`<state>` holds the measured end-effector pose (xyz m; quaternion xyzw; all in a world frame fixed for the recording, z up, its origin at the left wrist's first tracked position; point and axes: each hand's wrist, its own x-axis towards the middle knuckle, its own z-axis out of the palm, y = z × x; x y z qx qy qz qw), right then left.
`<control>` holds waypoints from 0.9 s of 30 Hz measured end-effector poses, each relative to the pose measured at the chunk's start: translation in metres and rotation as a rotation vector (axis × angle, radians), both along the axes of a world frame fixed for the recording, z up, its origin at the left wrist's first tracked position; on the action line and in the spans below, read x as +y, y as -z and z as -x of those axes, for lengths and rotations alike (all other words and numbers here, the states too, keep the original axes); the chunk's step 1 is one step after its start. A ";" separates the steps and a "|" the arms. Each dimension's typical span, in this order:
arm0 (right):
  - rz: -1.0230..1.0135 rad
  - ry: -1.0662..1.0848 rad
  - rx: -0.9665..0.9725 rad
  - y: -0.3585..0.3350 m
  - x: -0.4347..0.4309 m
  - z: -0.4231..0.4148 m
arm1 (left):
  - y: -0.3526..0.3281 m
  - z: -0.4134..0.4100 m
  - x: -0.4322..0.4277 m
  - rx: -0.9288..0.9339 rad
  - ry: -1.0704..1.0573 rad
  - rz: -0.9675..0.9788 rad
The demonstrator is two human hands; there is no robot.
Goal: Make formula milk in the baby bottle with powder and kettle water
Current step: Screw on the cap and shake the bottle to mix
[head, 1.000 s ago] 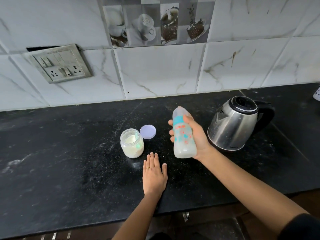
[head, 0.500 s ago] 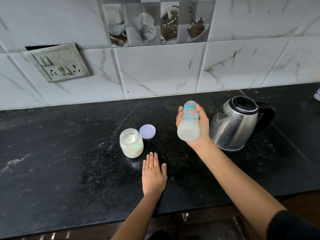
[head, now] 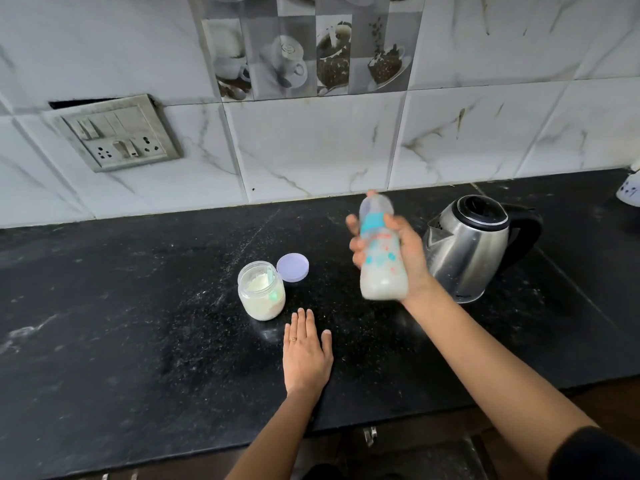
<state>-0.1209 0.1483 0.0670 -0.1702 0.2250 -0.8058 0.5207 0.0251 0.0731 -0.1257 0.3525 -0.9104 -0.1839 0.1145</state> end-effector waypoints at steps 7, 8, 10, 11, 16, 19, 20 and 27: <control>-0.132 0.028 0.064 0.007 0.005 -0.015 | 0.001 -0.001 0.001 -0.014 -0.002 -0.002; -0.123 0.039 0.080 0.007 0.006 -0.017 | 0.000 -0.001 0.001 -0.017 -0.003 -0.001; -0.100 0.100 -0.030 0.006 -0.001 -0.006 | 0.001 -0.001 0.000 -0.014 -0.009 -0.006; -0.103 0.135 -0.101 0.005 -0.004 -0.002 | 0.001 -0.001 0.000 -0.015 -0.009 -0.010; -0.130 0.074 0.011 0.011 -0.007 -0.025 | 0.000 -0.001 0.001 -0.020 -0.004 -0.005; -0.114 0.150 -0.086 0.006 -0.011 -0.014 | 0.002 -0.001 0.001 -0.001 -0.001 0.008; -0.125 0.191 -0.161 0.004 -0.012 -0.007 | 0.002 0.000 0.001 -0.001 -0.004 0.007; -0.105 0.054 0.050 -0.001 0.000 -0.016 | 0.002 0.001 0.001 -0.004 -0.012 0.007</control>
